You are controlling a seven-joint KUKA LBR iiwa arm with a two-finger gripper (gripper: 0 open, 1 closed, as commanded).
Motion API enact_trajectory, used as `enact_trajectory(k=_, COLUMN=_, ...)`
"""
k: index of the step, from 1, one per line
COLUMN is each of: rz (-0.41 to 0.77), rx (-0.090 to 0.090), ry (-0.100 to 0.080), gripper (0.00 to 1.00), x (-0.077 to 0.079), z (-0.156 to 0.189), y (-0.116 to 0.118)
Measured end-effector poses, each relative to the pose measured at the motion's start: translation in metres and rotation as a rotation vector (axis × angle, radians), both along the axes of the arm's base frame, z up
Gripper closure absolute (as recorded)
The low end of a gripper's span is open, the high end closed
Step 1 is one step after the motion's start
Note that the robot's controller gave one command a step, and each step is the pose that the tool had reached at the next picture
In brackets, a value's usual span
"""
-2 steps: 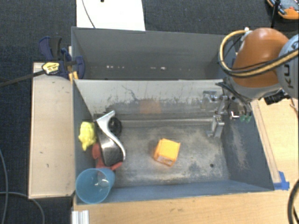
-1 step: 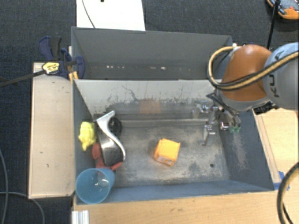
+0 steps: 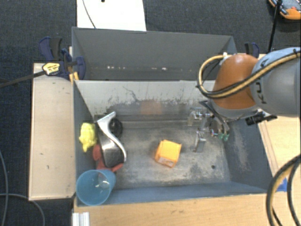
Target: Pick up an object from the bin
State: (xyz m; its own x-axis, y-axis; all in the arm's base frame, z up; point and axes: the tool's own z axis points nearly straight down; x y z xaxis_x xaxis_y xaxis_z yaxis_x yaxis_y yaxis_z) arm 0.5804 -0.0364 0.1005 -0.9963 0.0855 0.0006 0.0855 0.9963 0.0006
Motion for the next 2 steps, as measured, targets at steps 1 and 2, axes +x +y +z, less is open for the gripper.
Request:
enact_trajectory(k=1, rz=-0.060, rx=0.000, ry=-0.002, gripper=0.00, x=0.000, z=-0.015, y=0.014)
enact_trajectory(k=2, rz=0.030, rx=0.000, ry=-0.001, gripper=0.00, x=-0.001, z=-0.023, y=0.027)
